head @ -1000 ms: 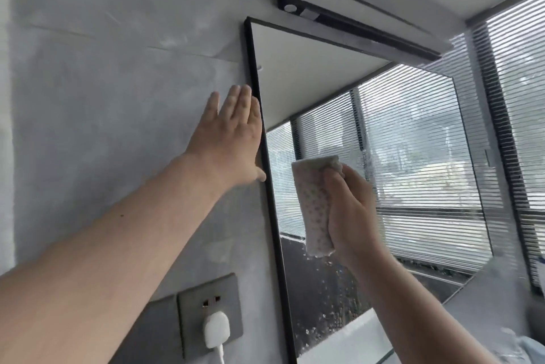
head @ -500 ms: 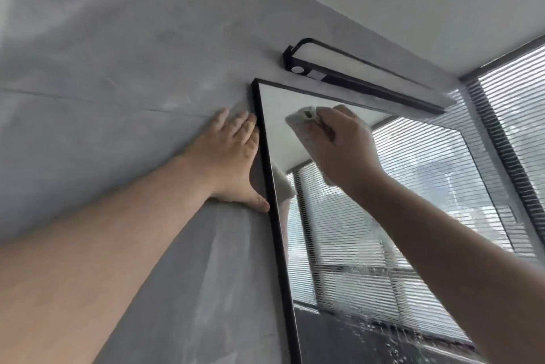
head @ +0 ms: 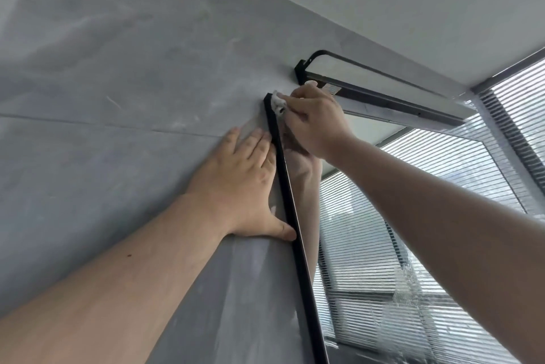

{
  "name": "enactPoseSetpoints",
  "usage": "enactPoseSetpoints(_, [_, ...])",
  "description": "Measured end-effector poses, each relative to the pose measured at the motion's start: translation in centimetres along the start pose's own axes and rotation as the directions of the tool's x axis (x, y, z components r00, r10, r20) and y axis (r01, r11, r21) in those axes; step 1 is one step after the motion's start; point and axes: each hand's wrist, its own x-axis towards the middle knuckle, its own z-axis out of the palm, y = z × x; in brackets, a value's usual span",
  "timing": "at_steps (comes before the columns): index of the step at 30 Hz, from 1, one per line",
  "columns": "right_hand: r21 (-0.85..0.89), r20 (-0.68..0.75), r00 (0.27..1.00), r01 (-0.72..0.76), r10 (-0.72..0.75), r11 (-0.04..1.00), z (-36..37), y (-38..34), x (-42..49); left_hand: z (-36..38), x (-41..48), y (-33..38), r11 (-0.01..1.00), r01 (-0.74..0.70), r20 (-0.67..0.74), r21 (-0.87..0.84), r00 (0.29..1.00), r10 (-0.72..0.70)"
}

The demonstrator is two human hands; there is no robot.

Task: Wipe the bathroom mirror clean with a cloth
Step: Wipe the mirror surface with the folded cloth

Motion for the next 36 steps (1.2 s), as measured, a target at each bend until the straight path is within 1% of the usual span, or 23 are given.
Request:
enactPoseSetpoints(3, [0.099,0.072,0.991,-0.122,0.116,0.988,-0.1,-0.2,0.5,-0.1,0.0,0.0,1.000,0.004,0.001,-0.009,1.000,-0.004])
enactPoseSetpoints(7, [0.131,0.056,0.981,-0.192,0.186,0.973,0.3,-0.3,1.1,-0.3,-0.1,0.0,1.000,0.001,0.010,-0.015,1.000,-0.001])
enactPoseSetpoints(15, [0.162,0.109,0.977,-0.198,0.182,0.967,-0.2,-0.8,-0.9,-0.3,-0.2,0.0,1.000,0.005,0.009,-0.030,1.000,-0.005])
enactPoseSetpoints(18, [0.199,0.103,0.980,-0.187,0.169,0.962,-0.7,-1.0,-3.6,-0.2,-0.1,0.0,0.999,0.002,0.008,-0.039,1.000,-0.001])
enactPoseSetpoints(23, [0.215,0.155,0.975,-0.190,0.158,0.958,-2.0,-1.7,-9.7,-0.1,-0.1,-0.1,0.999,0.007,0.019,-0.053,1.000,-0.006])
enactPoseSetpoints(26, [0.182,0.096,0.988,-0.138,0.122,0.974,-2.0,-1.7,-12.2,0.0,0.0,0.0,0.998,0.012,0.017,-0.055,1.000,-0.011])
enactPoseSetpoints(29, [0.174,0.045,0.992,-0.121,0.115,0.977,-1.5,-1.6,-11.3,0.0,0.0,0.0,0.998,0.012,0.011,-0.059,1.000,-0.011])
enactPoseSetpoints(33, [0.168,0.053,0.984,-0.177,0.170,0.970,-0.4,-1.4,-6.6,-0.1,-0.2,-0.1,0.998,0.005,0.008,-0.065,1.000,-0.005])
enactPoseSetpoints(36, [0.198,0.023,0.980,-0.198,0.198,0.960,0.6,-1.3,-3.0,0.0,-0.1,-0.1,0.998,0.002,-0.008,-0.062,1.000,-0.003])
